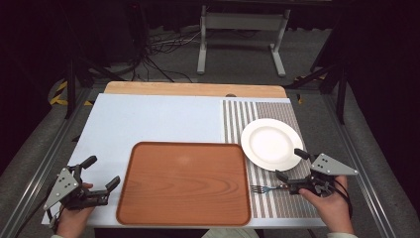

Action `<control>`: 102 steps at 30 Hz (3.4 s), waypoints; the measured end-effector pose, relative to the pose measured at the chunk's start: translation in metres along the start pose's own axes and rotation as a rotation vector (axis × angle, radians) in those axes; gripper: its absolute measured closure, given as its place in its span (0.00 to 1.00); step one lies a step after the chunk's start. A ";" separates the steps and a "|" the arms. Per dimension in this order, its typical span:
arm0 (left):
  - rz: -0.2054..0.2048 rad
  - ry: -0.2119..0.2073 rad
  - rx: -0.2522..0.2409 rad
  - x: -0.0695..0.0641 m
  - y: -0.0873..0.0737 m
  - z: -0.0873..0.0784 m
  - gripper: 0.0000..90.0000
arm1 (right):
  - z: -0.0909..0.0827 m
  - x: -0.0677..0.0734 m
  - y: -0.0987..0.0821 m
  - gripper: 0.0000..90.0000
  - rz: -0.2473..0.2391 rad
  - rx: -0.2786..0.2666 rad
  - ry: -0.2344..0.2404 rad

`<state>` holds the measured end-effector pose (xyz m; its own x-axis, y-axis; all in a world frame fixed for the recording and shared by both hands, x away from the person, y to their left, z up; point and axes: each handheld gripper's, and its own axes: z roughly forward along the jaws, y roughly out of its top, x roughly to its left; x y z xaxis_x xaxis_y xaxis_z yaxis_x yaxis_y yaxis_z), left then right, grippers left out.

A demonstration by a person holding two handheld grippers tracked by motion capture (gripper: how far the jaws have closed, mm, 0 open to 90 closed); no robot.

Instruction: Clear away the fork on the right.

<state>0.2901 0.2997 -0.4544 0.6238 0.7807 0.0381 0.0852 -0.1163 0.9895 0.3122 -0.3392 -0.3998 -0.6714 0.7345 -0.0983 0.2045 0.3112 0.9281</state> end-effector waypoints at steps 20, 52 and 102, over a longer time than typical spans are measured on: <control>-0.001 0.000 -0.002 0.000 0.000 0.000 0.00 | 0.013 -0.004 0.039 0.06 -0.185 0.283 0.070; -0.001 0.007 0.004 0.001 -0.001 0.000 0.00 | 0.035 -0.004 0.048 0.16 -0.367 0.635 0.235; -0.014 -0.004 0.000 0.001 0.000 0.000 0.00 | 0.066 0.004 0.018 0.66 -0.636 1.139 0.446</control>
<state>0.2904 0.3005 -0.4544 0.6259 0.7795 0.0235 0.0939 -0.1052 0.9900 0.3596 -0.2910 -0.4074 -0.9932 0.0943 -0.0678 0.0983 0.9935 -0.0580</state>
